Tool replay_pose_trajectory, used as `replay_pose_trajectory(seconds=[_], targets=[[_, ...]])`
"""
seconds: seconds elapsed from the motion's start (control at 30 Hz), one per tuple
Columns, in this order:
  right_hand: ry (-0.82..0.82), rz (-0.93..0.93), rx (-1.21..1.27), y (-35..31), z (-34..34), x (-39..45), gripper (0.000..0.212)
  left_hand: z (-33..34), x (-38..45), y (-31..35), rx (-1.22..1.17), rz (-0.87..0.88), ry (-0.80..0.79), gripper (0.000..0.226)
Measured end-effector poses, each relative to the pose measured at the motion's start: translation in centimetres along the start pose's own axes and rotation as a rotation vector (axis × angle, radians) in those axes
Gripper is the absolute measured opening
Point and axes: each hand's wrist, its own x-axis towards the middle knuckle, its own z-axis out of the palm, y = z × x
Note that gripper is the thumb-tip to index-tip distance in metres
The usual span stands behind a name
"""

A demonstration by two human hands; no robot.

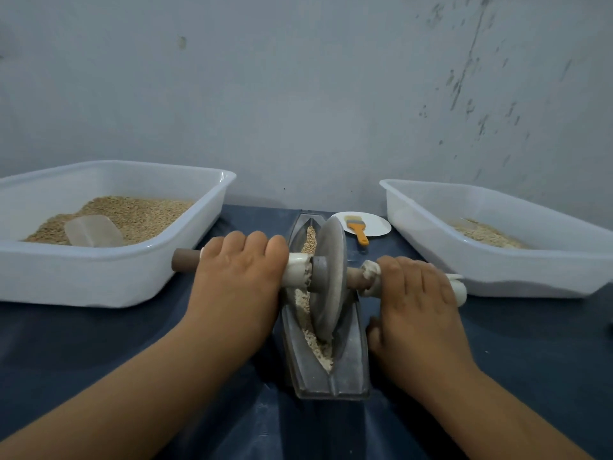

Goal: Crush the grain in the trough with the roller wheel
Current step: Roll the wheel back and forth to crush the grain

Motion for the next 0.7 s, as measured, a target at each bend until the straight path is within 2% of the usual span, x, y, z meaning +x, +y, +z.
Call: replay_pose_trajectory(seconds=[0.23, 0.3, 0.37, 0.43, 0.47, 0.6, 0.7], targets=[[0.072, -0.064, -0.05, 0.9, -0.2, -1.2, 0.075, 0.3, -1.4, -0.3, -0.004, 0.036, 0.109, 0.03], [0.001, -0.059, -0.056, 0.6, -0.4, -0.2, 0.074, 0.5, -0.4, -0.4, 0.001, 0.02, 0.065, 0.03], [-0.138, -0.036, -0.09, 0.1, -0.6, 0.6, 0.076, 0.5, 0.5, -0.2, 0.017, -0.002, 0.028, 0.029], [-0.217, -0.011, -0.094, -0.1, -0.9, 0.7, 0.078, 0.3, 0.5, 0.0, 0.029, 0.004, 0.05, 0.029], [-0.205, -0.009, -0.066, 0.1, -1.0, 0.3, 0.078, 0.2, 0.2, 0.1, 0.023, 0.017, 0.081, 0.028], [0.008, -0.081, -0.089, 0.6, -1.4, -1.5, 0.077, 0.3, -2.1, -0.5, -0.006, 0.027, 0.147, 0.029], [-0.053, -0.096, -0.147, -0.2, -1.9, -0.1, 0.073, 0.8, -2.2, -0.9, -0.03, -0.048, 0.073, 0.032]])
